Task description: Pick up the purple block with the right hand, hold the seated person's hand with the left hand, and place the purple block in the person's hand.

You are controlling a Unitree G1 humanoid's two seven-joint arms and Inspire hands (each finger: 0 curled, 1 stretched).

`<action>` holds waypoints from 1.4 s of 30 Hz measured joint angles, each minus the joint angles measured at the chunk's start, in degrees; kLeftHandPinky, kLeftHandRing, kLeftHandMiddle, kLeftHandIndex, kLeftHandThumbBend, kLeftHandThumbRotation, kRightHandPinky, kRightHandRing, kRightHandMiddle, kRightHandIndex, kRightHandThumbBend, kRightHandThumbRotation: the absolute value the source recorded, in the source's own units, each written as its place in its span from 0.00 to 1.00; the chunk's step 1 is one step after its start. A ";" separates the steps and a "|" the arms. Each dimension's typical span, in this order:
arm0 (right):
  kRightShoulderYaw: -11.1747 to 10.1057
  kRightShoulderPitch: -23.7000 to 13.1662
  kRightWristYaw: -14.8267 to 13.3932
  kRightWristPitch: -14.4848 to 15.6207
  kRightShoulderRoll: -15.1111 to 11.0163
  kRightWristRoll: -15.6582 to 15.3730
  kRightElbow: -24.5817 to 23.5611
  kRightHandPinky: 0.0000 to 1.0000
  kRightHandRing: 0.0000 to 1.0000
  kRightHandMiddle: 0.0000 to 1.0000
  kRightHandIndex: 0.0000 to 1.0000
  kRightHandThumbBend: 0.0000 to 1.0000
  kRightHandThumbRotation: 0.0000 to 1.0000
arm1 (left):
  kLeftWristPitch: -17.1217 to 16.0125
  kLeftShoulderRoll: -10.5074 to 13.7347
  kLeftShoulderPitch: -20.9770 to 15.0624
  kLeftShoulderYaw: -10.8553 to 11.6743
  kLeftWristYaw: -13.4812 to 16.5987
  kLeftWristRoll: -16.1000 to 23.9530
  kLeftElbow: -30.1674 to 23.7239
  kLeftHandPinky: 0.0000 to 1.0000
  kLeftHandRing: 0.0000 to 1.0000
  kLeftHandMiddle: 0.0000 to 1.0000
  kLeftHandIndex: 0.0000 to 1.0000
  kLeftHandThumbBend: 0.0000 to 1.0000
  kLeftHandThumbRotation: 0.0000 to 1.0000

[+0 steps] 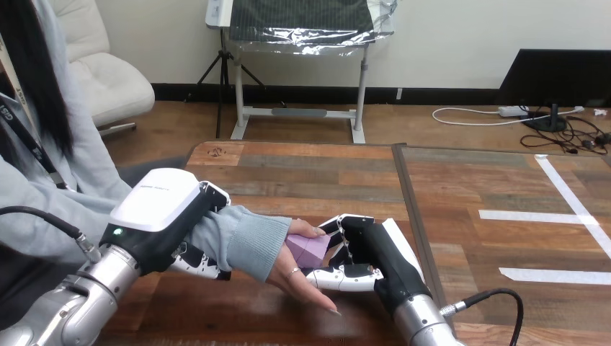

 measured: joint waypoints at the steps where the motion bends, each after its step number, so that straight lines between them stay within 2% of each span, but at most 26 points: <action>1: 0.00 -0.03 0.00 0.00 0.00 0.00 0.00 0.25 0.29 0.37 0.48 0.79 0.00 | -0.02 -0.02 0.00 0.04 0.03 0.00 0.01 0.25 0.25 0.30 0.31 0.87 0.03; 14: 0.01 -1.24 0.45 1.41 -0.31 -0.09 -0.01 0.26 0.31 0.40 0.52 0.78 0.00 | -0.14 -0.36 0.14 0.23 1.38 0.02 0.22 0.27 0.26 0.31 0.33 0.88 0.05; 19: 0.15 -1.71 0.31 2.30 -0.56 -0.99 -0.07 0.37 0.45 0.53 0.64 0.82 0.07 | -0.13 -0.50 0.34 0.26 1.97 0.03 0.21 0.32 0.33 0.38 0.39 0.92 0.05; 21: 0.30 -1.81 0.12 2.63 -0.73 -1.51 -0.15 0.45 0.54 0.61 0.70 0.84 0.14 | -0.13 -0.58 0.41 0.30 2.04 0.03 0.21 0.37 0.39 0.43 0.45 0.94 0.06; 25: 0.52 -1.84 -0.57 2.81 -0.98 -2.55 -0.21 0.57 0.65 0.69 0.77 0.86 0.22 | -0.12 -0.79 0.48 0.39 2.13 0.03 0.19 0.43 0.46 0.50 0.52 0.97 0.08; 29: 0.90 -1.84 -1.04 2.81 -1.16 -3.63 -0.20 0.69 0.75 0.77 0.84 0.89 0.30 | -0.23 -1.13 0.54 0.39 2.98 0.03 0.20 0.52 0.56 0.59 0.63 0.99 0.13; 30: 0.97 -1.84 -1.07 2.81 -1.18 -3.74 -0.18 0.74 0.79 0.80 0.87 0.91 0.35 | -0.33 -1.25 0.54 0.39 3.29 0.03 0.20 0.58 0.62 0.64 0.69 0.99 0.18; 38: 0.94 -1.84 -1.13 2.59 -1.48 -3.76 -0.10 0.88 0.90 0.90 0.96 0.97 0.46 | -0.54 -2.07 0.57 0.39 6.75 1.66 0.20 0.76 0.80 0.81 0.85 1.00 0.32; 39: 0.90 -1.84 -1.13 2.52 -1.57 -3.72 -0.08 0.90 0.92 0.92 0.98 0.98 0.50 | -0.54 -2.10 0.59 0.39 7.22 1.99 0.20 0.80 0.84 0.85 0.89 1.00 0.36; 42: 0.83 -1.85 -1.24 1.92 -2.08 -3.75 0.09 0.92 0.93 0.94 0.99 0.99 0.54 | -0.54 -2.22 0.62 0.39 8.40 2.48 0.20 0.84 0.88 0.90 0.93 1.00 0.40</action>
